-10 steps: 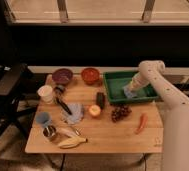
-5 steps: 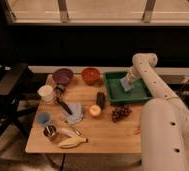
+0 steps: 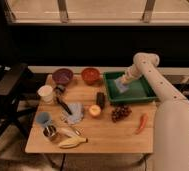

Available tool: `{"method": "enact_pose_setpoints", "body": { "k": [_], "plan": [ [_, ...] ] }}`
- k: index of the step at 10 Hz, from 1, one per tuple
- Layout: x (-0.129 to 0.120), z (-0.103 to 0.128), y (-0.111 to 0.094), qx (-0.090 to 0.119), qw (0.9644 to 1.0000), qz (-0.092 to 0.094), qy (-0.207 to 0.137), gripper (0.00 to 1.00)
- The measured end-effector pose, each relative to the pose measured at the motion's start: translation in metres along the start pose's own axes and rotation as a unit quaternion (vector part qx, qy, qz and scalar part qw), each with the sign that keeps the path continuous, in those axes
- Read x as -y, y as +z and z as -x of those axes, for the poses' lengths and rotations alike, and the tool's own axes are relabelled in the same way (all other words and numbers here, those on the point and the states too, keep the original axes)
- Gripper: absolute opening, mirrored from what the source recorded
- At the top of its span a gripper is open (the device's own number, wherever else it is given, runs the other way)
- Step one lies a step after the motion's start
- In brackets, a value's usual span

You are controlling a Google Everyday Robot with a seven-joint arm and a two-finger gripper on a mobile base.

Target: Wipe tray with sponge

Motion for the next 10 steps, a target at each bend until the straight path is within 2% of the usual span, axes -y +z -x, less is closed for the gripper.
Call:
{"method": "enact_pose_setpoints", "body": {
  "k": [3,5,8,10],
  "plan": [
    [-0.003,0.001,0.001,0.0,1.0,0.002,-0.002,0.0],
    [0.003,-0.004,0.002,-0.012,0.9999,-0.006,0.009,0.0],
    [0.04,-0.013,0.005,-0.031,0.9981,-0.036,0.041,0.0],
    [0.081,-0.013,0.005,-0.036,0.9948,-0.069,0.066,0.0]
  ]
}}
